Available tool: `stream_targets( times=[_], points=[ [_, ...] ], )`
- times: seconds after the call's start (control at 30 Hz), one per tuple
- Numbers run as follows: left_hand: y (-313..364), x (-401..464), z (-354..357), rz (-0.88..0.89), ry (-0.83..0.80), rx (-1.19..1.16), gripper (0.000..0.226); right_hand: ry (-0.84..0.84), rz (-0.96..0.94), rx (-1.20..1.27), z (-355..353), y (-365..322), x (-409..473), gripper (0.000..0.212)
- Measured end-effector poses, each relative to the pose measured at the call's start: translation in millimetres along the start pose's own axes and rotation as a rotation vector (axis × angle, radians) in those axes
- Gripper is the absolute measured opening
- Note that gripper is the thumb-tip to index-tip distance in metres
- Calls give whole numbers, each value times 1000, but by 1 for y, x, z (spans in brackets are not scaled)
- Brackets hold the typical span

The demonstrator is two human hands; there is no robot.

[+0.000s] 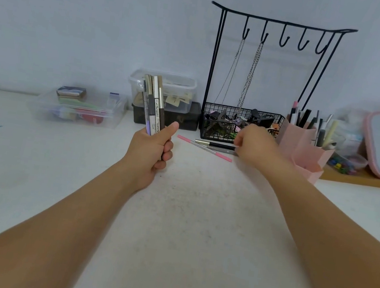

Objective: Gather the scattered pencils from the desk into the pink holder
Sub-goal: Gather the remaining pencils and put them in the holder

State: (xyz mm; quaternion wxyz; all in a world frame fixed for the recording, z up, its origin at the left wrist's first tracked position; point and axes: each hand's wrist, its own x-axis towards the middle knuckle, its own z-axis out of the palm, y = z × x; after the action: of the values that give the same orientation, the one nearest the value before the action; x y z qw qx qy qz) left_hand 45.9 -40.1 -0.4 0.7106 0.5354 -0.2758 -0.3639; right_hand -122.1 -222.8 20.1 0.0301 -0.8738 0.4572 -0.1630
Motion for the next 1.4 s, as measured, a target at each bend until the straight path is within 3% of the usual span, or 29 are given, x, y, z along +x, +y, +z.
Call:
stream_targets(
  times=[0.47,0.57,0.67,0.83,1.2,1.4],
  points=[
    [1,-3,3,-26,25,13,38,-105,43,125,-5,2,-4,11],
    [2,-4,3,-43,24,21,42,-171,46,501,-24,-18,-13,13],
    [4,-5,4,-52,33,26,41,-351,31,955,-41,-43,-26,11],
    [5,-8,4,-20,3,60,40,-516,1,1327,-40,-73,-39,13],
    [3,-9,4,11,-144,127,48,-532,-49,1446,-27,-90,-47,8],
    [4,-10,4,-33,-172,140,46,-372,-49,1183,-14,-94,-49,3]
  ],
)
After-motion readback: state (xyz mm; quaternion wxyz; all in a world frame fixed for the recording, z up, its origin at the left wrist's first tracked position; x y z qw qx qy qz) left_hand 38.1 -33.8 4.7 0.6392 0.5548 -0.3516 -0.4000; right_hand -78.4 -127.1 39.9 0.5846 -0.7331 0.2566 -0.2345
